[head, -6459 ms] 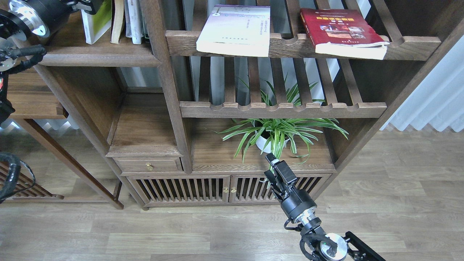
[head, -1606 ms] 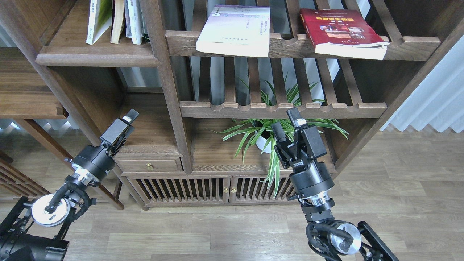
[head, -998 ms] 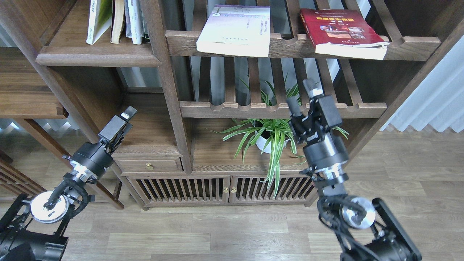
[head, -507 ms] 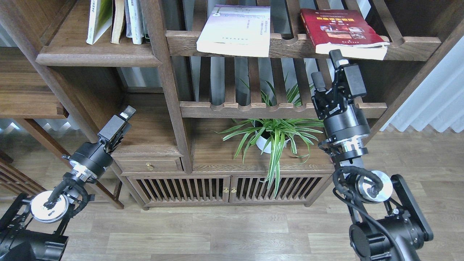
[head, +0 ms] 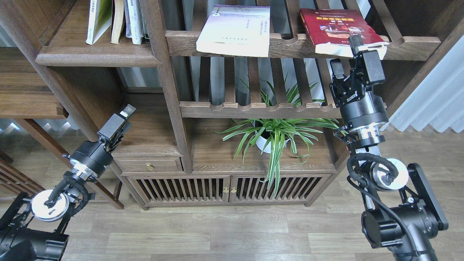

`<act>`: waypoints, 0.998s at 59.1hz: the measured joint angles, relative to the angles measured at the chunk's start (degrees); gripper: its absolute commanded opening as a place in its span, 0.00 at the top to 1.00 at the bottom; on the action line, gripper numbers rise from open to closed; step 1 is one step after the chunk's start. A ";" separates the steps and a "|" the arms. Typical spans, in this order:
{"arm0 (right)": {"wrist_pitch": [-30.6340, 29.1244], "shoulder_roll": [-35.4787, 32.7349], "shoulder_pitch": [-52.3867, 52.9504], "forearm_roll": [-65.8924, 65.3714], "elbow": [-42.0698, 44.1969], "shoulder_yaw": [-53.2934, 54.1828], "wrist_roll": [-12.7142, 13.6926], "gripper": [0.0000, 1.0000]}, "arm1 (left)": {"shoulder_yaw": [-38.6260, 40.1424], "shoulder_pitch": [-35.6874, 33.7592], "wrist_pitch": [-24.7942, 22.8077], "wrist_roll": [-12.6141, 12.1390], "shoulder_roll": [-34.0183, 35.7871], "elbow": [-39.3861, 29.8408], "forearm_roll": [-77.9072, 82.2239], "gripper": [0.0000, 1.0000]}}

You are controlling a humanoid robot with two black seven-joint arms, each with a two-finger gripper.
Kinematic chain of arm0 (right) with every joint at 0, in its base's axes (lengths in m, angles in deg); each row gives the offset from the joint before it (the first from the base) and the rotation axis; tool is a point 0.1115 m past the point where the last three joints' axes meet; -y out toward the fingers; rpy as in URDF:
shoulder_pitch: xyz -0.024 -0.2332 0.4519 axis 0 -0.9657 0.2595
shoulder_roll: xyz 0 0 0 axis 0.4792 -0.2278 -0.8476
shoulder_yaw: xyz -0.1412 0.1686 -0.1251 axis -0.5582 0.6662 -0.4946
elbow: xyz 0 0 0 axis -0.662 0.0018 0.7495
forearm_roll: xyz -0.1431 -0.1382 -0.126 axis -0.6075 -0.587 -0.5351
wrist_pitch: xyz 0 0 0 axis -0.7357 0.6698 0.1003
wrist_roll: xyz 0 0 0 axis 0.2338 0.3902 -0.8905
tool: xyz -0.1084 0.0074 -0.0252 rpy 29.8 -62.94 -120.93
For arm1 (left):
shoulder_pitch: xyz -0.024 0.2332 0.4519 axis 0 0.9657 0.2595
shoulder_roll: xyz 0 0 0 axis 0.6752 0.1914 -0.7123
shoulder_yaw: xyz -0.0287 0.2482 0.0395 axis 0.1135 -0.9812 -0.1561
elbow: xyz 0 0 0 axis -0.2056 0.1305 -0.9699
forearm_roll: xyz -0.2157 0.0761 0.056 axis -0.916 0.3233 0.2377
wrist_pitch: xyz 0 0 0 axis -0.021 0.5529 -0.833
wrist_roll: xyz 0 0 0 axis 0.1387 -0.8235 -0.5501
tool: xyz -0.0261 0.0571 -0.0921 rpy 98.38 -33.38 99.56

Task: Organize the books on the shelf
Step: 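Reach the right gripper up to the red book's lower edge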

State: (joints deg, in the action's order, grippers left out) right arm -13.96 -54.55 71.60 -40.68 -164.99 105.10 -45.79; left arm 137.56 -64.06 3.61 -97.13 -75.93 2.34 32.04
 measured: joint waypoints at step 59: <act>3.34 -0.97 4.32 0.00 3.96 2.22 -0.08 0.08 | -0.10 -0.69 0.00 -0.09 0.04 0.00 -0.08 0.00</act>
State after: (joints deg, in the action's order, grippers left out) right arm -10.62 -55.51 75.92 -40.68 -161.02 107.32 -45.86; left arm 137.46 -64.75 3.60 -97.22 -75.89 2.34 31.96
